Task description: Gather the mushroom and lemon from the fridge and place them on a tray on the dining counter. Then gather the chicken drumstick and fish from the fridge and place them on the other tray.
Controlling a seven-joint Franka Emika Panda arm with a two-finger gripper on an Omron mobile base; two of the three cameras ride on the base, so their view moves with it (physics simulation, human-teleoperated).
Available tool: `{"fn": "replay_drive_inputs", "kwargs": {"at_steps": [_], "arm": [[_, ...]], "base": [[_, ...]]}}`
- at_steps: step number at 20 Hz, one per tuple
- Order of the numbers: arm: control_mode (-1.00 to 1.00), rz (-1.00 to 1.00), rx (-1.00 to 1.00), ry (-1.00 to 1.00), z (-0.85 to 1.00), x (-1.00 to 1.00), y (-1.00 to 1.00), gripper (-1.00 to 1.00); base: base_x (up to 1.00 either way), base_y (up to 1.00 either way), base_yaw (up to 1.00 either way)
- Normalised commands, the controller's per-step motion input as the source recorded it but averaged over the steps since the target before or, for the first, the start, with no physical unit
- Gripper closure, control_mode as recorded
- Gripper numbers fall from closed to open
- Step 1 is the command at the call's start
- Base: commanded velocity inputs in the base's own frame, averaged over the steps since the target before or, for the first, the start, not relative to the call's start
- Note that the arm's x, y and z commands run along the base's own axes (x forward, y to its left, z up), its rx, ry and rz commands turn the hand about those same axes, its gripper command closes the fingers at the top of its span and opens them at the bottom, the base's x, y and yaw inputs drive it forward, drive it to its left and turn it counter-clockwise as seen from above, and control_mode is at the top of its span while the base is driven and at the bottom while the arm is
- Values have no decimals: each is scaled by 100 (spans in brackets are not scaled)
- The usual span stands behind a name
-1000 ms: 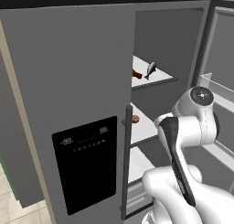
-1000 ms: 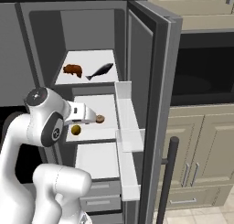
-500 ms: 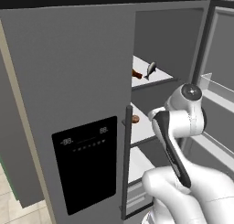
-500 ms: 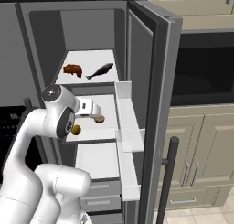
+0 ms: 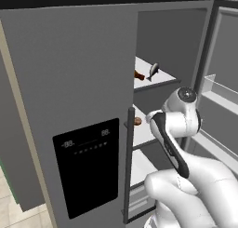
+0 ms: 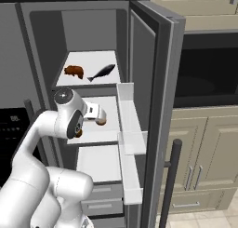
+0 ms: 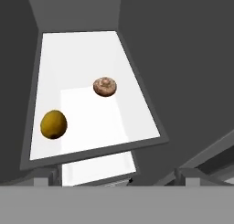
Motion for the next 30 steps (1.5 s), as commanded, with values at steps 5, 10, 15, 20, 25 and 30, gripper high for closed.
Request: {"fn": "replay_drive_inputs", "kwargs": {"at_steps": [5, 10, 15, 20, 25, 30], "arm": [[-100, 0, 0, 1, -32, 21, 12, -100], [-100, 0, 0, 2, -26, 34, 3, -100], [-100, 0, 0, 2, -18, 39, 2, -100], [-100, 0, 0, 5, -2, 40, 2, -100], [-100, 0, 0, 5, -4, 40, 5, -100], [-100, 0, 0, 4, -14, 35, 7, -100]], "base": [[0, 0, 0], [0, 0, 0], [0, 0, 0], [0, 0, 0], [0, 0, 0], [0, 0, 0]]}}
